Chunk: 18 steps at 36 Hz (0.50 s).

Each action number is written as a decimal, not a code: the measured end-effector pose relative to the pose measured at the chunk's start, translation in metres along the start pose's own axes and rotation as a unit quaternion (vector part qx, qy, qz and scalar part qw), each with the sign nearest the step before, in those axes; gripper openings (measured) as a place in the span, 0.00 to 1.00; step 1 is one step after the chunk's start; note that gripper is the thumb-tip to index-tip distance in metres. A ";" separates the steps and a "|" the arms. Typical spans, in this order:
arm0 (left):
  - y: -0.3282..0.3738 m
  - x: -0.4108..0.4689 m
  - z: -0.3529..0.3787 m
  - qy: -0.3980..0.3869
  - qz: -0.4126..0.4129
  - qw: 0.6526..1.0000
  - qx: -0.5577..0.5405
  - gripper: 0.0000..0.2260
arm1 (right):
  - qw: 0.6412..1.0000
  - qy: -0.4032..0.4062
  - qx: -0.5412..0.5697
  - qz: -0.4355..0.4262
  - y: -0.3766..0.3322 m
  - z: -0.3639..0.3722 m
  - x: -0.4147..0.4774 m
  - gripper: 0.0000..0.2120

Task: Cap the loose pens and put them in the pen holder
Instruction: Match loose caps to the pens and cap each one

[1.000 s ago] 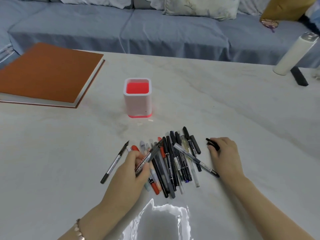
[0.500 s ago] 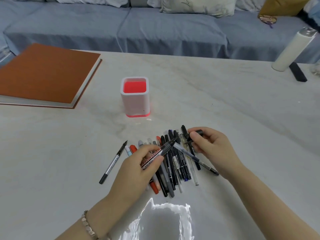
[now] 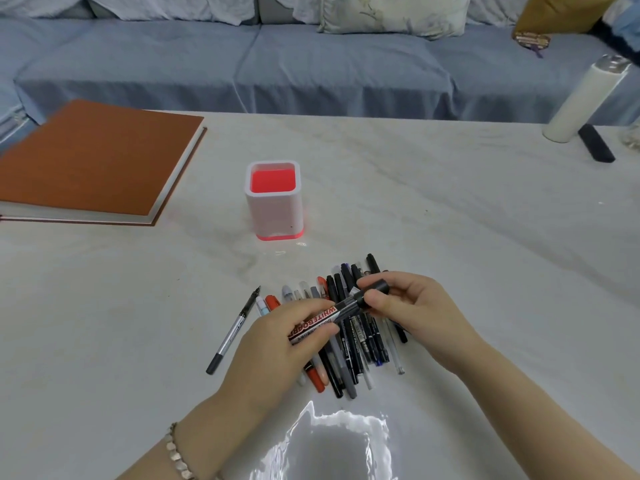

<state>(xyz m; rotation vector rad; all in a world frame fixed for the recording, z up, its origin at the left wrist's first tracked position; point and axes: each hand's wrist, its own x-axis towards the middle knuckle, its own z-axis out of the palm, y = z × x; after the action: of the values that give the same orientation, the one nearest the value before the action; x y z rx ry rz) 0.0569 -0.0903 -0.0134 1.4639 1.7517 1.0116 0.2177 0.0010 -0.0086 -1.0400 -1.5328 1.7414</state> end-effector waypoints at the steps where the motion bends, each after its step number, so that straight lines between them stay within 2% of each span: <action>1: 0.001 0.000 -0.001 0.000 0.004 1.000 -0.007 0.11 | 1.000 0.001 0.009 -0.004 0.000 0.000 -0.001 0.08; 6: 0.007 0.001 -0.004 -0.001 -0.008 0.998 -0.065 0.13 | 0.999 0.001 0.035 -0.022 -0.001 0.001 -0.004 0.06; 13: 0.011 0.005 -0.007 -0.064 -0.111 0.969 -0.210 0.07 | 0.998 -0.016 0.033 -0.055 -0.008 0.005 -0.006 0.05; 18: 0.011 0.009 -0.003 -0.051 -0.103 0.968 -0.221 0.07 | 0.996 0.041 0.067 -0.047 0.001 0.020 -0.004 0.04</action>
<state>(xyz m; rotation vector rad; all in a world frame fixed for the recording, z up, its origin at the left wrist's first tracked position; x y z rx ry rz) 0.0587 -0.0810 -0.0022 1.0131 1.4504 1.1077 0.2029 -0.0126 -0.0079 -0.9460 -1.3721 1.6900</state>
